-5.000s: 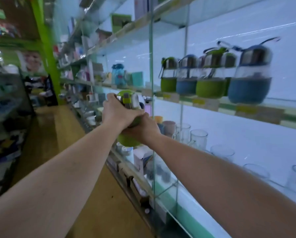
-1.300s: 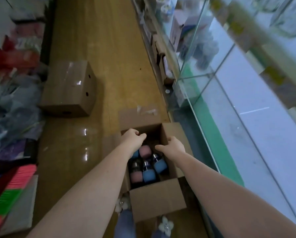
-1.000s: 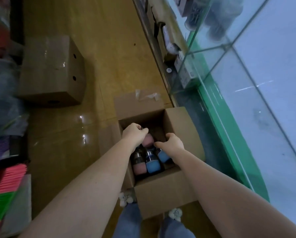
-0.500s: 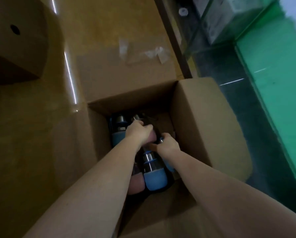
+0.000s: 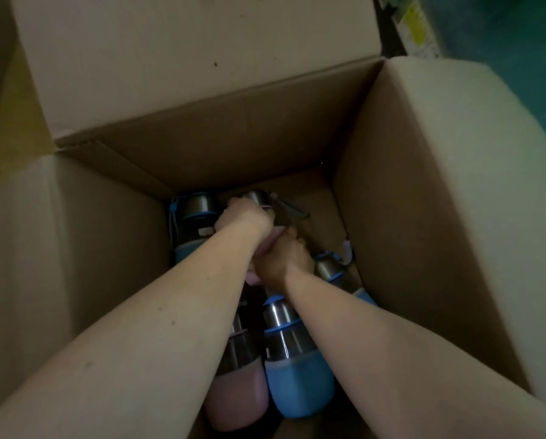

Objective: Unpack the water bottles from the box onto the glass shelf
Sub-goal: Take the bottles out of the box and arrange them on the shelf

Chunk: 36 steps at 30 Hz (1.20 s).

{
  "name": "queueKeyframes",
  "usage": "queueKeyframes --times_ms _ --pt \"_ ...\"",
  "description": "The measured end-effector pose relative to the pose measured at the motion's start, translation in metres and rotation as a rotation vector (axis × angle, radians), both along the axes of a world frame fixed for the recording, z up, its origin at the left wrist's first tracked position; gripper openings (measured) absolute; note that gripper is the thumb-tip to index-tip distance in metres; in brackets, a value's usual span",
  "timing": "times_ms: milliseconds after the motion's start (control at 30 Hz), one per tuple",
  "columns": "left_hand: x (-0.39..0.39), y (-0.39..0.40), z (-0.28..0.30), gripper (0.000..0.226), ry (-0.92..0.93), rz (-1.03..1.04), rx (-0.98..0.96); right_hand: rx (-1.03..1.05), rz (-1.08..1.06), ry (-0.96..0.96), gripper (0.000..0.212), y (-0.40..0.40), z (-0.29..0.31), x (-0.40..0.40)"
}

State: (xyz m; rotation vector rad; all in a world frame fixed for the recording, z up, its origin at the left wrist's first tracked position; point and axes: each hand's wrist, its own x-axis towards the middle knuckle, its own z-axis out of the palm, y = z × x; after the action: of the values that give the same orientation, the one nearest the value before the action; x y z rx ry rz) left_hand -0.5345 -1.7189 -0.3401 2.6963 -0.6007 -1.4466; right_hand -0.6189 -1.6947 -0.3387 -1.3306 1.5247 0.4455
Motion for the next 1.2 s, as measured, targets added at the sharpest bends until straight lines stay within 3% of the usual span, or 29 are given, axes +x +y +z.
queueKeyframes --times_ms 67,200,300,433,700,1000,1200 --pt "-0.001 0.004 -0.002 0.060 0.035 0.038 -0.015 -0.023 -0.010 -0.009 0.087 0.000 0.008 -0.004" --pt "-0.003 0.017 0.033 0.078 0.143 0.337 -0.079 -0.055 -0.020 -0.030 0.096 0.002 0.046 -0.015" --pt "-0.003 0.026 0.094 0.086 0.208 0.567 -0.163 -0.173 0.029 -0.101 0.100 0.013 0.106 -0.023" --pt "0.003 0.039 0.193 0.092 0.267 0.705 -0.233 -0.228 0.043 -0.190 0.109 0.030 0.207 -0.028" --pt "0.019 0.032 0.485 0.060 0.205 0.545 -0.641 -0.362 -0.005 -0.410 0.117 0.017 0.461 -0.007" --pt "0.053 0.017 0.788 0.064 0.011 0.323 -1.142 -0.720 -0.036 -0.745 0.096 -0.023 0.734 0.038" --pt "0.057 0.035 0.923 0.069 -0.037 0.239 -1.351 -0.900 0.011 -0.814 0.091 -0.018 0.867 0.050"
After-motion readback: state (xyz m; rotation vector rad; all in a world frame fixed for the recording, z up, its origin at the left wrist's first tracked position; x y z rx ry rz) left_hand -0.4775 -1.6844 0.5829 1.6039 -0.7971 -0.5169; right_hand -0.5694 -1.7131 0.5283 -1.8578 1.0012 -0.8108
